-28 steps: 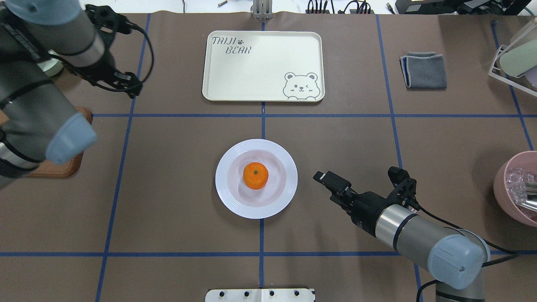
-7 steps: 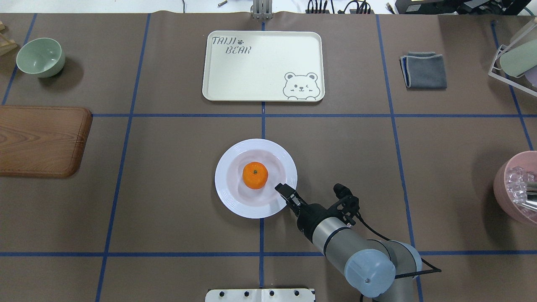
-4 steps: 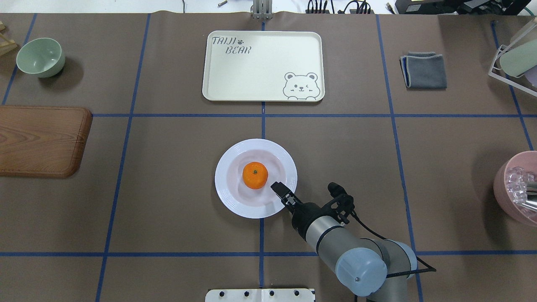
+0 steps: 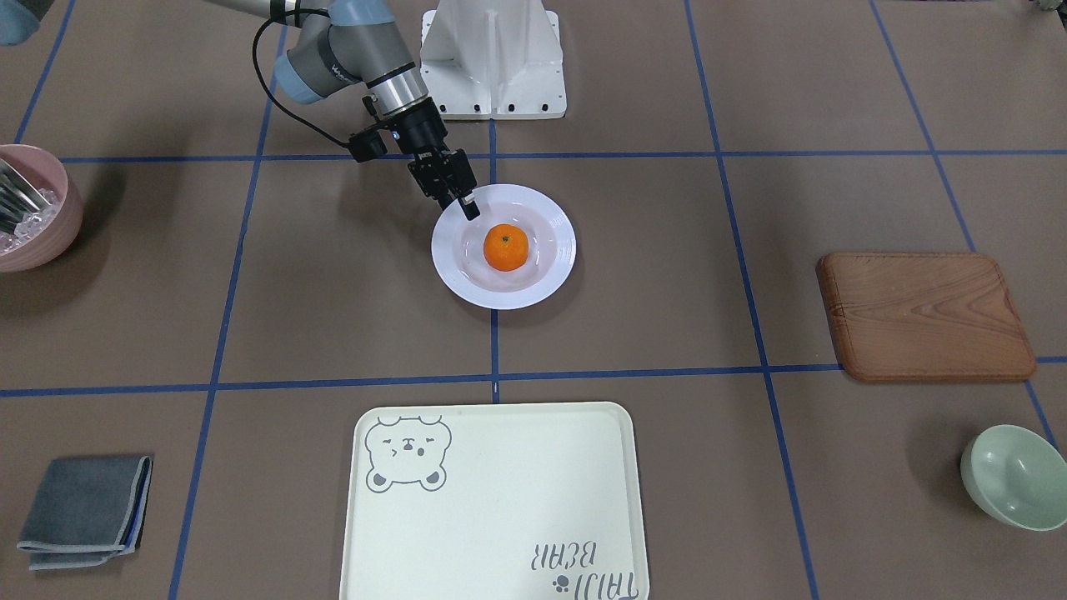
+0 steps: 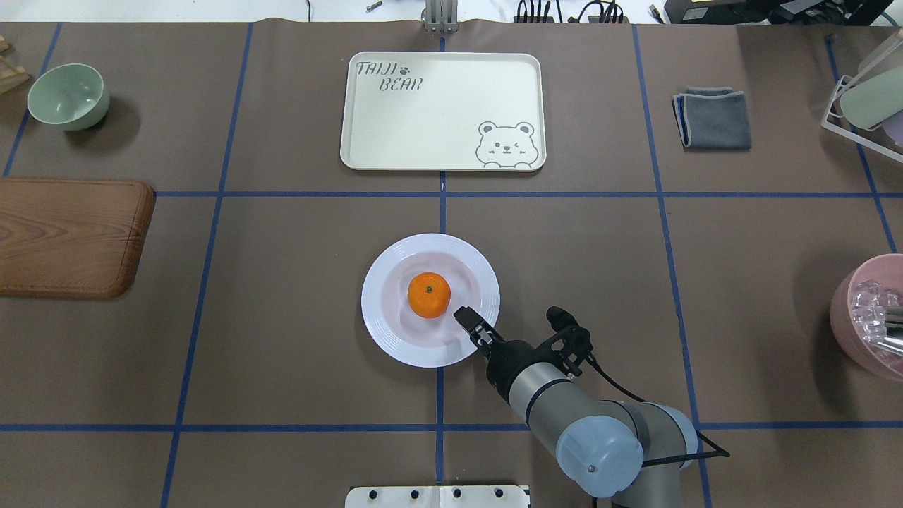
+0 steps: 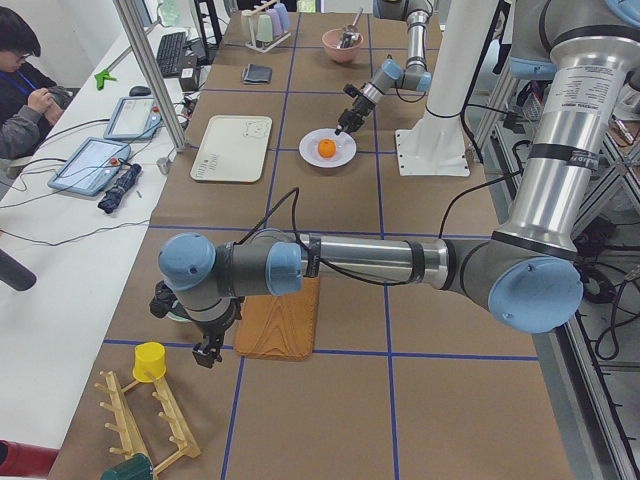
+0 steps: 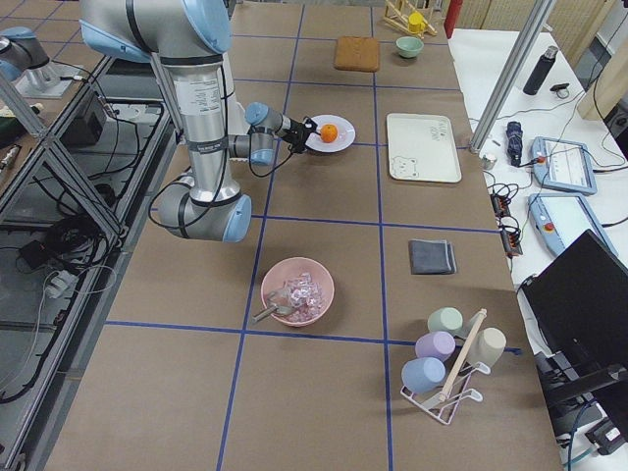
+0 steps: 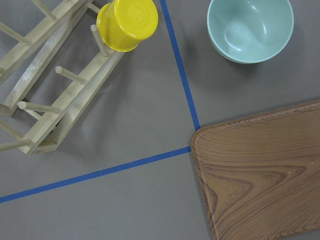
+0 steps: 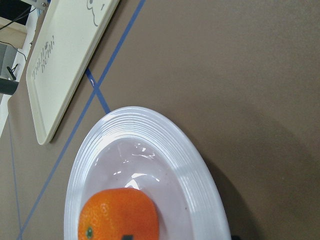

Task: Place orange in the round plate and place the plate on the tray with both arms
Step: 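Grasp the rim of the white plate nearest the right gripper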

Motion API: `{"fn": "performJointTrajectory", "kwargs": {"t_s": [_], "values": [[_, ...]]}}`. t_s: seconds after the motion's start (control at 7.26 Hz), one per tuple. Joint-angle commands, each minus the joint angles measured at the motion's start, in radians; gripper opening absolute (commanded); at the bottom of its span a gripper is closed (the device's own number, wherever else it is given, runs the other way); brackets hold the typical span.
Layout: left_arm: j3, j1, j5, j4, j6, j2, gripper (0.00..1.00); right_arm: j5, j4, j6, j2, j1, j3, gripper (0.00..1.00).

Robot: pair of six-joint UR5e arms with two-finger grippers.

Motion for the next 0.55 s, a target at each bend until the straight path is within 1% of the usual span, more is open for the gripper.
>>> {"fn": "performJointTrajectory", "kwargs": {"t_s": [0.0,0.41], "values": [[-0.003,0.000,-0.001,0.000,0.000,0.001,0.98,-0.003,-0.001,0.051,0.000,0.001,-0.003,0.00],[-0.009,0.000,-0.001,0.003,0.001,0.000,0.98,-0.009,0.002,0.051,0.000,0.008,0.009,0.00]]}}
